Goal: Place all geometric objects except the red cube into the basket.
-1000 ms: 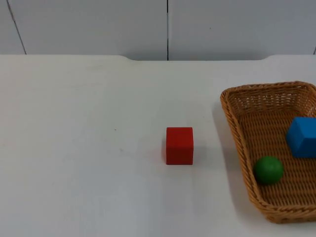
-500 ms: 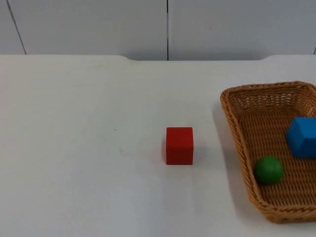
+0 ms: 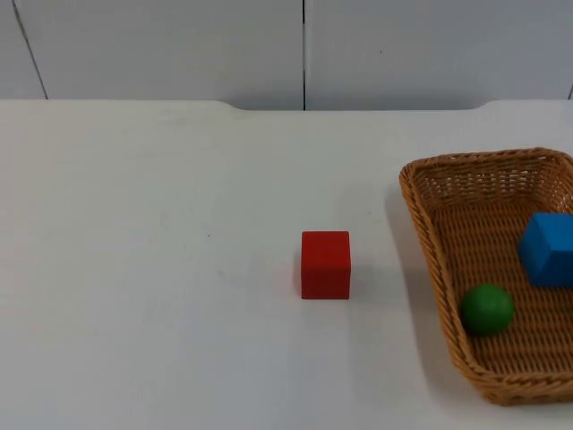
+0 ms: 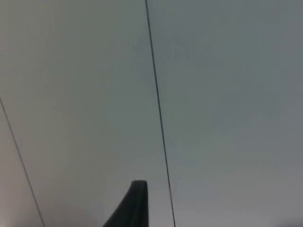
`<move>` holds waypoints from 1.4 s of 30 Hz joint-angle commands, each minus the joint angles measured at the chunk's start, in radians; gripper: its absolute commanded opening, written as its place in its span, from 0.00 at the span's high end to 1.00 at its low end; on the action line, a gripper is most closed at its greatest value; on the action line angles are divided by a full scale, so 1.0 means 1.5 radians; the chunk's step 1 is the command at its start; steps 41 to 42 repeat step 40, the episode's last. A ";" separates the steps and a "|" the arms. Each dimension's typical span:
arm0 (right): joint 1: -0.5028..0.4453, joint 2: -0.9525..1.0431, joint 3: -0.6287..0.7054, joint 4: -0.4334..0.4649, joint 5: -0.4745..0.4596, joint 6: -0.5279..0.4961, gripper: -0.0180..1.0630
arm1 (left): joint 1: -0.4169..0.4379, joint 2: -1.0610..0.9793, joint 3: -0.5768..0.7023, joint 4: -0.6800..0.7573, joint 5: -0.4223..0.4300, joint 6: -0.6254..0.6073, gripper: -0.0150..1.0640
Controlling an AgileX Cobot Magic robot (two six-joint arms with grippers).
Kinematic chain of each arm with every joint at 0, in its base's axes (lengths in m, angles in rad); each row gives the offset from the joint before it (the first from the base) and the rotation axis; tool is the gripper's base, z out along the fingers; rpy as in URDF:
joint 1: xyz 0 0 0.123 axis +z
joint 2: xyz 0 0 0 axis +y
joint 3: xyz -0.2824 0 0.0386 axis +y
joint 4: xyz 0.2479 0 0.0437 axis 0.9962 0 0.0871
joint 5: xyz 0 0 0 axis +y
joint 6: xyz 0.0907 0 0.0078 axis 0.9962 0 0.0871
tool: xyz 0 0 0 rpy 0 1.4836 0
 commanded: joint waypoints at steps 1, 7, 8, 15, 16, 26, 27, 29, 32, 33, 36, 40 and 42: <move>-0.002 -0.084 0.001 -0.005 0.029 -0.006 0.02 | -0.005 -0.091 0.002 -0.061 0.041 0.065 0.08; 0.022 -0.195 0.001 -0.017 0.167 -0.004 0.02 | -0.002 -0.234 0.002 -0.133 0.164 0.139 0.08; 0.049 -0.219 0.001 -0.014 0.211 -0.004 0.02 | 0.005 -0.262 0.001 -0.142 0.188 0.155 0.08; 0.114 -0.224 -0.034 0.009 0.315 -0.043 0.02 | 0.060 -0.317 -0.034 -0.185 0.317 0.157 0.08; 0.114 -0.224 -0.037 -0.001 0.309 -0.042 0.02 | 0.068 -0.317 -0.039 -0.201 0.306 0.153 0.08; 0.131 -0.224 0.140 -0.056 0.301 0.016 0.02 | 0.098 -0.317 0.043 -0.223 0.306 0.139 0.08; 0.132 -0.224 0.169 -0.058 0.302 0.023 0.02 | 0.098 -0.317 0.065 -0.223 0.321 0.138 0.08; 0.132 -0.224 0.199 -0.058 0.306 0.025 0.02 | 0.098 -0.317 0.093 -0.223 0.336 0.138 0.08; 0.132 -0.224 0.259 -0.055 0.309 0.039 0.02 | 0.098 -0.317 0.147 -0.219 0.355 0.138 0.08; 0.132 -0.224 0.279 -0.057 0.310 0.051 0.02 | 0.098 -0.317 0.185 -0.219 0.368 0.138 0.08; 0.132 -0.224 0.299 -0.068 0.298 0.060 0.02 | 0.098 -0.317 0.249 -0.216 0.372 0.138 0.08; 0.132 -0.224 0.299 -0.075 0.298 0.070 0.02 | 0.098 -0.317 0.301 -0.211 0.338 0.138 0.08; 0.132 -0.224 0.299 -0.075 0.298 0.070 0.02 | 0.098 -0.317 0.301 -0.211 0.338 0.138 0.08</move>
